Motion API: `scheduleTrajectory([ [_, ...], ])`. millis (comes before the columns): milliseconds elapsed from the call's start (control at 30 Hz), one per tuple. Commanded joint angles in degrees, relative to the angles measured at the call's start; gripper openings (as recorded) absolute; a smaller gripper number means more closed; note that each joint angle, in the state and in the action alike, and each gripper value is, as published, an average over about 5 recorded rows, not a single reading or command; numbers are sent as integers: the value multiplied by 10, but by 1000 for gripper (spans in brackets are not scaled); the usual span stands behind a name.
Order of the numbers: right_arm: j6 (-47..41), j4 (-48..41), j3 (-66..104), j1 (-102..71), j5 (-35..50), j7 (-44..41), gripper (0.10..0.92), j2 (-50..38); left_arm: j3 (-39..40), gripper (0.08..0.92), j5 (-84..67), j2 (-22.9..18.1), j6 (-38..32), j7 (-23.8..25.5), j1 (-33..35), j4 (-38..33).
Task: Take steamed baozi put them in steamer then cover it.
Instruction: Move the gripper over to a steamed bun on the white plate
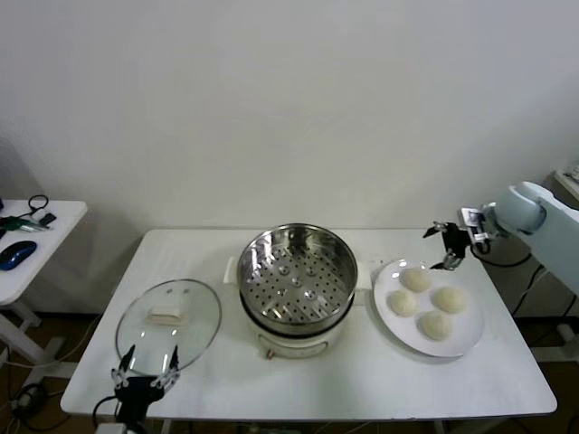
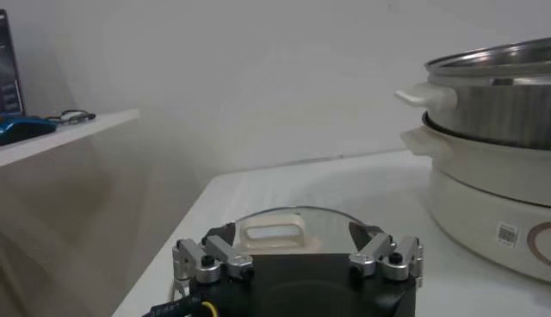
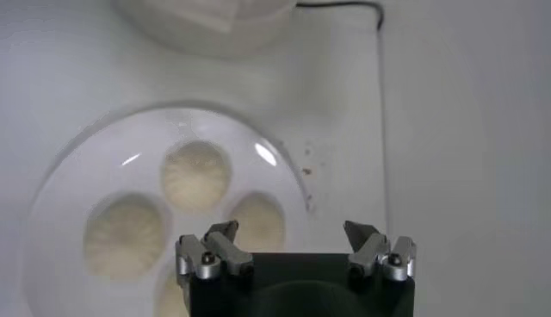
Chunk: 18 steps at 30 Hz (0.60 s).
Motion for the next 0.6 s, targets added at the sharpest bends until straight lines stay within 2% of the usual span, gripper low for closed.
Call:
scheduleTrajectory([
  [33, -19, -121, -116, 55, 13, -59, 823, 79, 0, 823, 1, -1, 0, 0, 1, 1],
  [433, 18, -273, -21, -31, -108, -30, 823, 191, -5, 823, 0, -2, -2, -1, -2, 10],
  [600, 26, -307, 17, -48, -118, -12, 823, 215, -4, 823, 1, -2, -3, -2, -5, 14],
])
